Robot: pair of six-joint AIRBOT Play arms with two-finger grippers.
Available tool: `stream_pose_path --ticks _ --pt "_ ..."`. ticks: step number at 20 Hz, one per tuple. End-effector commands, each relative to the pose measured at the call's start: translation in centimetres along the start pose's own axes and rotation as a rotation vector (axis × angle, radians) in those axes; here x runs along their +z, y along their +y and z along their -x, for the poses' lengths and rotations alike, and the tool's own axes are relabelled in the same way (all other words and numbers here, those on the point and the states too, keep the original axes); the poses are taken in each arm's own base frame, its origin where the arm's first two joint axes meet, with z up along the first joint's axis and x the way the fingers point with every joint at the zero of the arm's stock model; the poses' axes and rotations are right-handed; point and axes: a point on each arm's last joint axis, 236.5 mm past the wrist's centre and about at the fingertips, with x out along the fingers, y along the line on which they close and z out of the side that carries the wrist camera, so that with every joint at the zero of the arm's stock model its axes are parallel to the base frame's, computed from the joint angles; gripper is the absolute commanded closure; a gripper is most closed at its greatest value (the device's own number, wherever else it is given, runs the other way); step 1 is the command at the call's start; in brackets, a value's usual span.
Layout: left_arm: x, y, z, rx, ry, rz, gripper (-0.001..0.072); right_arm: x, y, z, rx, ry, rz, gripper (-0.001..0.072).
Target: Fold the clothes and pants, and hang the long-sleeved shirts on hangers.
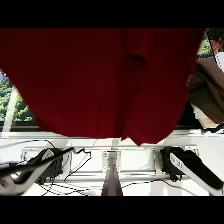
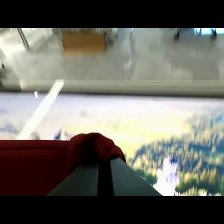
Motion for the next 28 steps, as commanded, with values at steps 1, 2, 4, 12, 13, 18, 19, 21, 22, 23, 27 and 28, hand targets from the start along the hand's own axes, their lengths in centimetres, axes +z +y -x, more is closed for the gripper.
stream_pose_path --ticks 1,2,4,12,13,18,19,21,22,23,27,28 --pt "-12.6 0.0 -11.0 -0.175 0.363 0.053 0.0688 -10.1 -4.7 -12.0 -0.043 0.288 -0.074 0.0692" --pt "-15.9 0.5 -14.3 -0.183 0.422 0.068 0.0688 -13.3 -6.0 -14.6 -0.056 0.361 -0.096 0.0692" --pt "-21.8 1.2 -19.2 -0.184 0.503 0.123 0.0688 -19.2 -8.2 -18.8 -0.08 0.477 -0.128 0.0691" --pt "-30.1 -0.2 -21.3 -0.255 0.695 0.177 0.0688 -27.5 -13.9 -20.7 -0.212 0.681 -0.001 0.0691" --pt "-30.9 -0.9 -20.3 -0.291 0.749 0.176 0.0688 -28.5 -14.2 -19.6 -0.221 0.74 -0.001 0.0692" --pt "-36.3 -1.0 -13.8 -0.285 1.119 0.167 0.0686 -34.5 -13.8 -10.7 -0.192 1.2 -0.01 0.0691" --pt "-36.8 -1.7 -13.3 -0.315 1.152 0.18 0.0584 -34.7 -13.6 -10.2 -0.186 1.226 -0.012 0.0644" --pt "-37.4 -2.7 -13.6 -0.336 1.166 0.195 0.0001 -34.5 -13.7 -10.8 -0.172 1.201 0.022 0.0103" --pt "-37.5 -3.1 -13.8 -0.344 1.165 0.197 -0.0007 -34.2 -14.0 -11.4 -0.174 1.174 0.042 0.0053" --pt "-37.4 -3.3 -13.9 -0.335 1.166 0.205 -0.0003 -34.1 -14.4 -11.4 -0.185 1.172 0.053 0.006" --pt "-34.4 -1.7 -12.9 -0.254 1.11 0.263 0.0055 -34.1 -16.7 -7.7 -0.242 1.277 0.053 0.0326" --pt "-33.0 -1.0 -12.3 -0.239 1.078 0.261 0.0105 -34.1 -16.7 -6.6 -0.233 1.279 0.007 0.0329"
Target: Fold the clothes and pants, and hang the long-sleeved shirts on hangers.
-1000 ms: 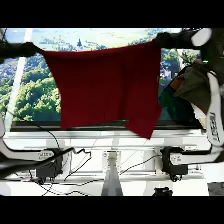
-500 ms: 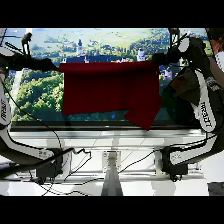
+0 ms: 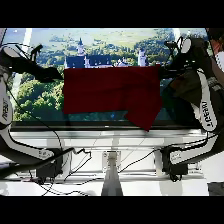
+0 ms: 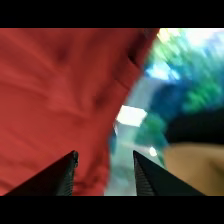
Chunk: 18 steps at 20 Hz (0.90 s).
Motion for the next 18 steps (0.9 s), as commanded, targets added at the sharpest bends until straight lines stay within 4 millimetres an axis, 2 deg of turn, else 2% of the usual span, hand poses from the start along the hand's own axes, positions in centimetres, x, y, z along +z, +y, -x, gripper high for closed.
stream_pose_path --ticks 1,3,5,7,9,11,13,16,18 --pt "-0.1 0.3 4.6 0.033 -0.079 0.043 0.0108 -3.8 -0.9 1.1 0.053 0.066 -0.054 0.0329" --pt "-1.2 0.9 7.5 0.061 -0.146 0.061 0.0109 -6.9 -0.1 1.7 0.118 0.065 -0.089 0.0329" --pt "-3.8 1.6 8.4 0.071 -0.172 0.106 0.0109 -10.6 1.1 1.5 0.158 0.056 -0.114 0.0329" --pt "-7.1 2.6 7.3 0.072 -0.17 0.169 0.0111 -13.8 2.5 0.3 0.173 0.038 -0.133 0.0329" --pt "-10.7 3.1 4.6 0.058 -0.132 0.238 0.0122 -16.1 4.4 -0.9 0.218 0.012 -0.164 0.0329" --pt "-13.7 2.6 1.1 0.017 -0.074 0.269 0.0121 -16.9 6.1 -1.8 0.269 -0.031 -0.197 0.0329" --pt "-15.0 1.5 -2.1 -0.059 -0.078 0.308 0.0121 -16.8 6.3 -2.2 0.274 -0.063 -0.212 0.0329" --pt "-16.8 0.0 -5.4 -0.164 -0.058 0.359 0.0122 -15.7 4.6 -2.8 0.206 -0.121 -0.229 0.0328" --pt "-17.7 0.1 -6.7 -0.179 -0.032 0.367 0.0122 -14.7 3.1 -2.8 0.153 -0.17 -0.279 0.0328"
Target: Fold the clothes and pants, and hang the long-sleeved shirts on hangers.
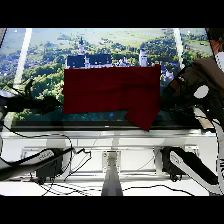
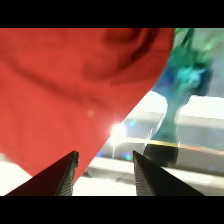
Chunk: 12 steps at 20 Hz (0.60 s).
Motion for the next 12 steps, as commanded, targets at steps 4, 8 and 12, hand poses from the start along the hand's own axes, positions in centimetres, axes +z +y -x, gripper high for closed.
stream_pose_path --ticks 4,8,12 --pt "-2.4 1.1 -3.7 -0.061 0.063 0.061 0.0299 2.3 -2.7 0.0 -0.11 -0.125 -0.044 0.0329" --pt "-2.5 1.1 -4.1 -0.077 0.072 0.043 0.0678 0.4 -5.5 -0.4 -0.222 -0.064 -0.082 0.0329" --pt "-1.2 -0.4 -4.0 -0.141 0.018 0.038 0.0686 -4.4 -2.5 -4.3 -0.07 0.051 -0.191 0.0339"
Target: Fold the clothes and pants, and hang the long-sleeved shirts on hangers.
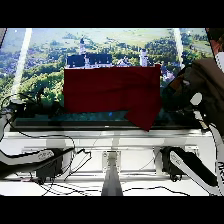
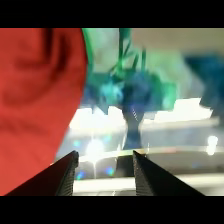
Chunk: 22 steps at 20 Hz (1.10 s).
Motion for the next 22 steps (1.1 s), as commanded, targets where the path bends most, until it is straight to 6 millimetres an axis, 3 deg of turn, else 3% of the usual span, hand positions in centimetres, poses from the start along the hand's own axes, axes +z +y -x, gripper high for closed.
stream_pose_path --ticks 1,4,8,10,14,16,19,22 --pt "1.1 -1.0 -0.1 -0.046 -0.045 -0.006 0.0686 -3.5 2.9 -2.6 0.135 0.074 -0.117 0.034" --pt "1.0 -1.1 -0.1 -0.051 -0.043 -0.005 0.0685 -4.0 6.0 -3.9 0.281 0.054 -0.25 0.034" --pt "1.1 -1.1 -0.1 -0.051 -0.044 -0.005 0.0686 -3.1 6.7 -4.5 0.327 0.003 -0.336 0.0366" --pt "1.0 -1.1 -0.1 -0.052 -0.043 -0.004 0.0686 -2.6 6.5 -4.5 0.323 -0.02 -0.342 0.0671" --pt "1.3 -3.0 1.0 -0.109 -0.026 -0.034 0.0688 -1.6 7.2 -3.2 0.342 -0.037 -0.226 0.0692" --pt "4.0 -4.7 3.7 -0.086 -0.113 -0.112 0.0689 -0.4 8.2 -0.7 0.374 -0.066 -0.114 0.0692" --pt "8.4 -8.7 10.6 -0.031 -0.318 -0.227 0.0689 2.1 9.3 4.8 0.401 -0.196 -0.013 0.0693" --pt "9.0 -11.9 16.3 0.012 -0.477 -0.296 0.0689 2.4 10.4 10.1 0.424 -0.312 0.052 0.0693"
